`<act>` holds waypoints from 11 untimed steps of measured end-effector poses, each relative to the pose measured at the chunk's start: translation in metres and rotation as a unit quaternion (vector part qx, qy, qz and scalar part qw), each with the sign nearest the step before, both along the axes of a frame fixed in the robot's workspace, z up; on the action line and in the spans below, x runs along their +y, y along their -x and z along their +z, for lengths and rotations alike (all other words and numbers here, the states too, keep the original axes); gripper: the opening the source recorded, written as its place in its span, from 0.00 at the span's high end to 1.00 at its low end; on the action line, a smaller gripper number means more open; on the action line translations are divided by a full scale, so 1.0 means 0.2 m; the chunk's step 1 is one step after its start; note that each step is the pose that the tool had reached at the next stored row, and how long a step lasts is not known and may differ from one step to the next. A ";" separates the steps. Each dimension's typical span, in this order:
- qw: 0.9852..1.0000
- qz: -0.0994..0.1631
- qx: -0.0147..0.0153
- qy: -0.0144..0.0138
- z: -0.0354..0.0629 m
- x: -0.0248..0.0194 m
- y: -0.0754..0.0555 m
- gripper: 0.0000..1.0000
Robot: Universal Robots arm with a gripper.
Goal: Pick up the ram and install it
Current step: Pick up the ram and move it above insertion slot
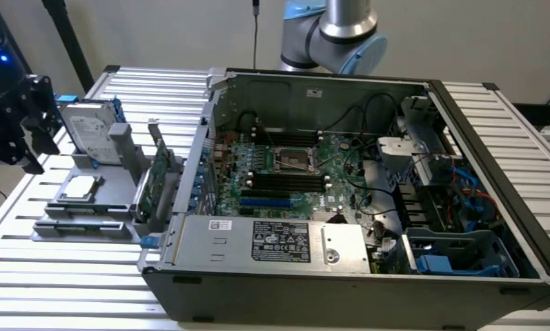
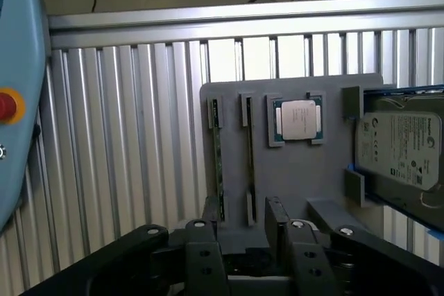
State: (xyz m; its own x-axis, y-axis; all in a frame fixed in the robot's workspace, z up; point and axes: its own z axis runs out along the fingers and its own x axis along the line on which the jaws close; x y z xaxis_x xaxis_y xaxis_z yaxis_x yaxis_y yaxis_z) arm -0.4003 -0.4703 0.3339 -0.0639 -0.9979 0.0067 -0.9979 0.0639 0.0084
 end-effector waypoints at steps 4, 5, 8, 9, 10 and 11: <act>1.000 0.000 0.000 0.000 -0.037 -0.005 0.00 0.46; 1.000 0.000 0.000 0.000 -0.046 -0.008 0.00 0.46; 1.000 0.001 0.000 0.000 -0.073 -0.015 0.00 0.46; 1.000 0.001 0.000 0.000 -0.082 -0.018 0.00 0.46; 1.000 0.001 0.000 0.000 -0.091 -0.021 0.00 0.46; 1.000 0.001 0.000 0.000 -0.100 -0.025 0.00 0.46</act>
State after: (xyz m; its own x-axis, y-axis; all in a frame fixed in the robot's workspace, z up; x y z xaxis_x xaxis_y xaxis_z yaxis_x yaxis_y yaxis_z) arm -0.4000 -0.4752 0.3139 -0.0623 -0.9980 0.0064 -0.9980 0.0623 0.0084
